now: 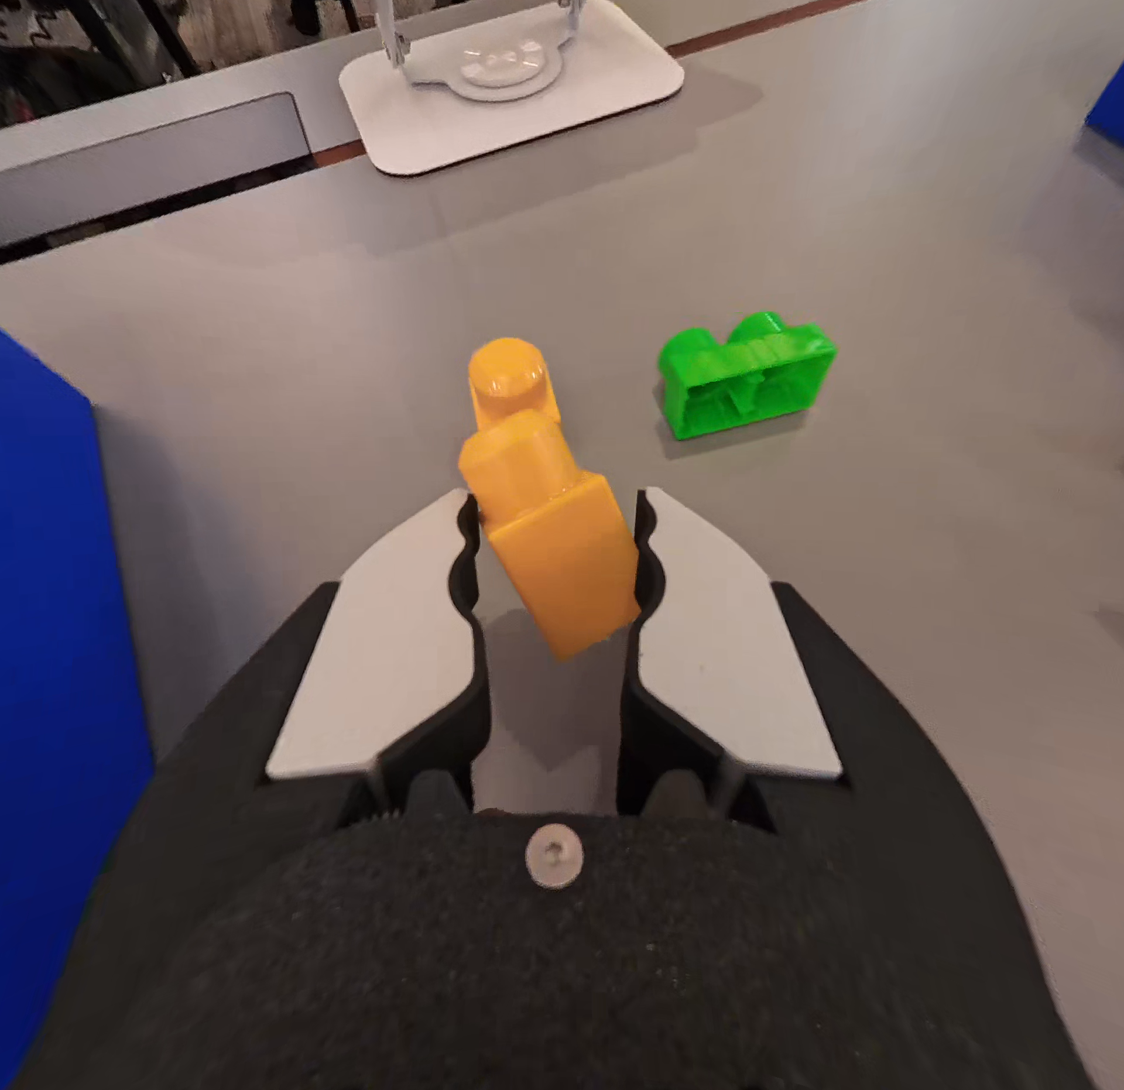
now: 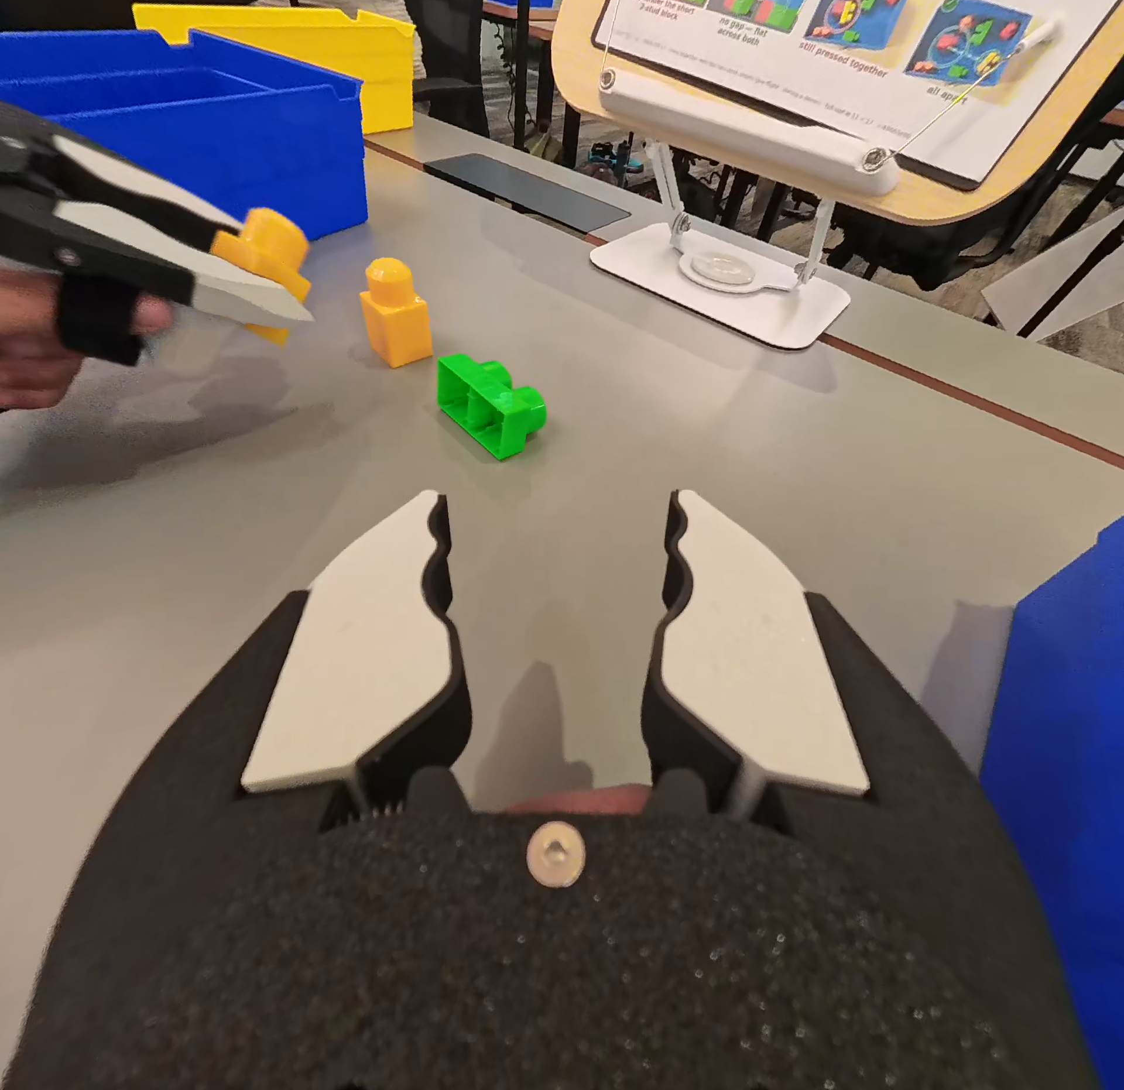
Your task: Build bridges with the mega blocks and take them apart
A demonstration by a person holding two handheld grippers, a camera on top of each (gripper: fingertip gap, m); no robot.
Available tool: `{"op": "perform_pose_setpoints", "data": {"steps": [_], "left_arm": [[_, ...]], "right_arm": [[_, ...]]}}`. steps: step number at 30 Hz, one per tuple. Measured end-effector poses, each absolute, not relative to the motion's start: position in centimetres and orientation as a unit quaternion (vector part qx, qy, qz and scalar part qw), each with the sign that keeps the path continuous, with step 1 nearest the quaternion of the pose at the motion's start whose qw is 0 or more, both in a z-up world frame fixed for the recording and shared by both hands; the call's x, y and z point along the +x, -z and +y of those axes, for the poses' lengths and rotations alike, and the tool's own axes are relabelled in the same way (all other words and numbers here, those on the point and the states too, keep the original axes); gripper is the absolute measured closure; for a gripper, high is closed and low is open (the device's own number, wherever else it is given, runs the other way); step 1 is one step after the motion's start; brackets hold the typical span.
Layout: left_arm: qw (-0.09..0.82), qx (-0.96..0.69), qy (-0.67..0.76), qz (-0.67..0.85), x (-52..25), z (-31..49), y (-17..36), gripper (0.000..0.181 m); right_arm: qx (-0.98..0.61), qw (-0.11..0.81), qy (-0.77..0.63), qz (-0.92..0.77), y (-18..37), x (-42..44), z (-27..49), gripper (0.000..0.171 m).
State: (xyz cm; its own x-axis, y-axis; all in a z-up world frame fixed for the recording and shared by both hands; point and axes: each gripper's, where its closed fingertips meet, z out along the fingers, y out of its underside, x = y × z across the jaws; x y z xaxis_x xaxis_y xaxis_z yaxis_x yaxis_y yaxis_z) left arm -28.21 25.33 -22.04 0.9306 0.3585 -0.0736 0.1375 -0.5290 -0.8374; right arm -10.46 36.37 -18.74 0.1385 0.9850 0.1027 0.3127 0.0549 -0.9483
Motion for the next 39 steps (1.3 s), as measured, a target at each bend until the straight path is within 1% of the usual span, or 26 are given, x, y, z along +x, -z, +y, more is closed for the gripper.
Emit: {"op": "perform_pose_setpoints", "data": {"steps": [2,5,11,14,20,25,27,30,33,36,39], "left_arm": [[0.453,-0.872,-0.125,-0.136,-29.2,26.1,22.5,0.132],[0.491,-0.853,-0.154,-0.09,-30.1,27.4,22.2,0.132],[0.468,-0.866,-0.151,-0.093,-31.1,27.8,23.6,0.132],[0.439,-0.884,-0.132,-0.089,-30.9,28.0,24.7,0.132],[0.427,-0.89,-0.133,-0.085,-30.8,28.1,25.1,0.121],[0.438,-0.888,-0.1,-0.096,-29.4,27.2,24.5,0.105],[0.454,-0.881,-0.08,-0.101,-27.9,26.2,23.4,0.105],[0.517,-0.845,-0.092,-0.096,-25.2,23.9,20.2,0.106],[0.549,-0.821,-0.116,-0.107,-23.0,21.4,18.9,0.101],[0.532,-0.826,-0.106,-0.152,-21.9,19.6,20.4,0.093],[0.516,-0.824,-0.11,-0.206,-22.6,18.8,22.0,0.093]], "right_arm": [[-0.589,0.473,-0.356,-0.551,18.8,-10.5,36.4,0.103],[-0.59,0.472,-0.355,-0.55,18.9,-10.5,36.7,0.103],[-0.593,0.468,-0.359,-0.547,19.0,-10.5,36.9,0.103],[-0.592,0.467,-0.36,-0.549,19.0,-10.5,36.8,0.103],[-0.593,0.466,-0.36,-0.55,19.2,-10.5,36.8,0.103],[-0.594,0.466,-0.363,-0.546,18.9,-10.4,37.0,0.103],[-0.594,0.466,-0.36,-0.548,18.8,-10.4,37.1,0.103],[-0.595,0.468,-0.361,-0.545,18.3,-10.2,37.3,0.103],[-0.609,0.454,-0.354,-0.545,18.5,-9.7,37.5,0.102],[-0.647,0.406,-0.338,-0.55,20.4,-9.2,36.9,0.097],[-0.674,0.346,-0.359,-0.545,22.0,-9.3,34.9,0.094]]}}
